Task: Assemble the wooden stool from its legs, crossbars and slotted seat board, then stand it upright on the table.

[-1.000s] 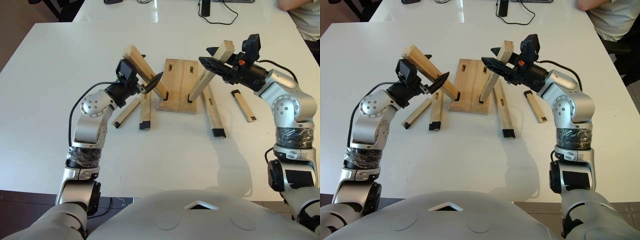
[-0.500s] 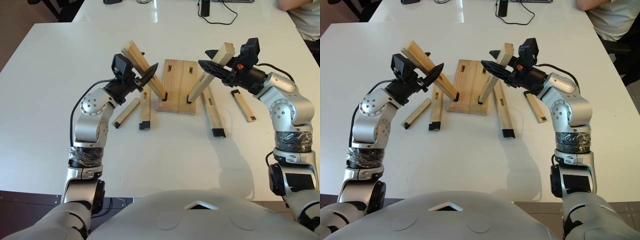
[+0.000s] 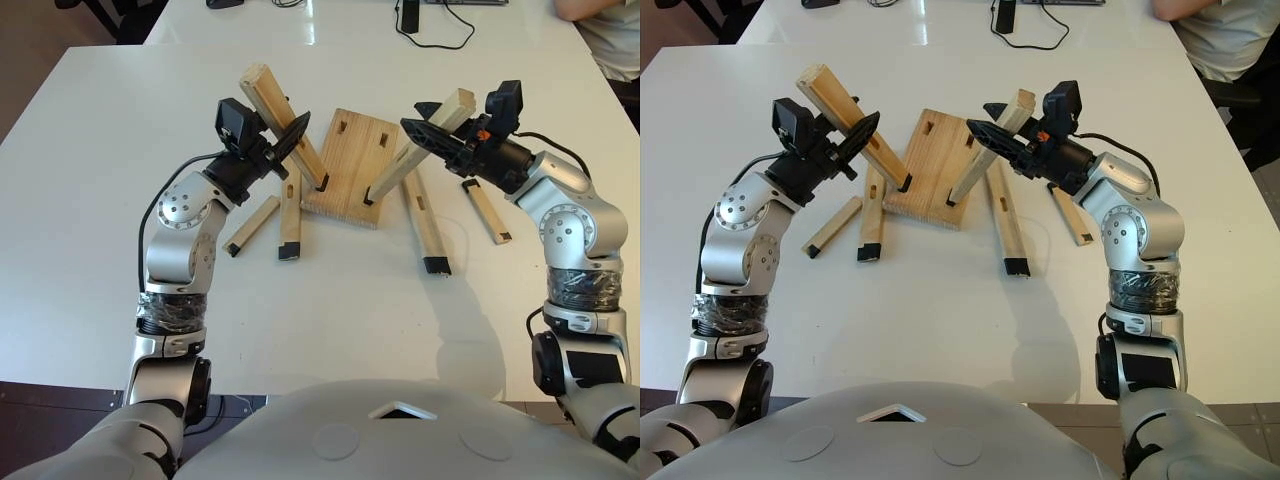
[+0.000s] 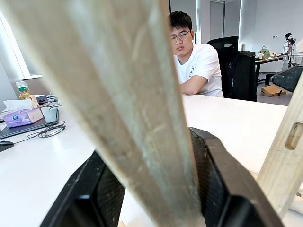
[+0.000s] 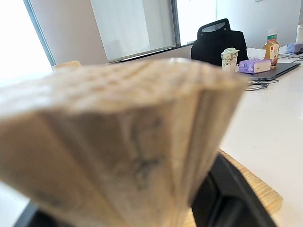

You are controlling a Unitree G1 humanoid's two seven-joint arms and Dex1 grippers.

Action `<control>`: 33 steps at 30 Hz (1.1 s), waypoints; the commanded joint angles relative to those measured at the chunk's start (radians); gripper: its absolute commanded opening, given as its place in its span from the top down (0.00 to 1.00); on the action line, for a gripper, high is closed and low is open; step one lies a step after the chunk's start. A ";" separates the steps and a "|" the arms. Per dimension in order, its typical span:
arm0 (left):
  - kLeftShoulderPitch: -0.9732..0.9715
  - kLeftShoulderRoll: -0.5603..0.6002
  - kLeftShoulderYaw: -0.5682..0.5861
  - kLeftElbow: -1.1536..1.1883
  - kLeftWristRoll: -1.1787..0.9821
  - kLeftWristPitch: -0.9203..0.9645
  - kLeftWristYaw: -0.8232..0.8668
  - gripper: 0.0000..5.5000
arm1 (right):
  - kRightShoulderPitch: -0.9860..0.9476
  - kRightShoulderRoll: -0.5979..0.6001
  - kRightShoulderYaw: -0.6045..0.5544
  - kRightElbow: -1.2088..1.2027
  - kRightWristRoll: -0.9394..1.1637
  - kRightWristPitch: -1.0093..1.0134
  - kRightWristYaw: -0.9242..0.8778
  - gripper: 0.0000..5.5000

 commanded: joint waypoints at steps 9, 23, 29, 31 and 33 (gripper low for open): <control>0.107 -0.003 -0.104 0.033 0.160 0.019 0.118 0.65 | -0.128 -0.012 -0.004 -0.026 0.030 0.005 0.057 0.60; 0.189 0.070 -0.202 -0.066 0.253 0.192 0.176 0.66 | -0.419 0.103 -0.207 0.389 0.020 0.029 -0.258 0.60; 0.214 0.086 -0.199 -0.099 0.255 0.230 0.198 0.66 | -0.314 0.053 -0.125 0.079 0.151 0.099 -0.001 0.60; 0.197 0.079 -0.187 -0.102 0.247 0.244 0.213 0.66 | -0.258 0.006 -0.119 -0.027 0.213 0.141 0.080 0.60; 0.192 0.072 -0.173 -0.113 0.236 0.258 0.227 0.66 | -0.229 -0.035 -0.127 -0.031 0.189 0.123 0.102 0.60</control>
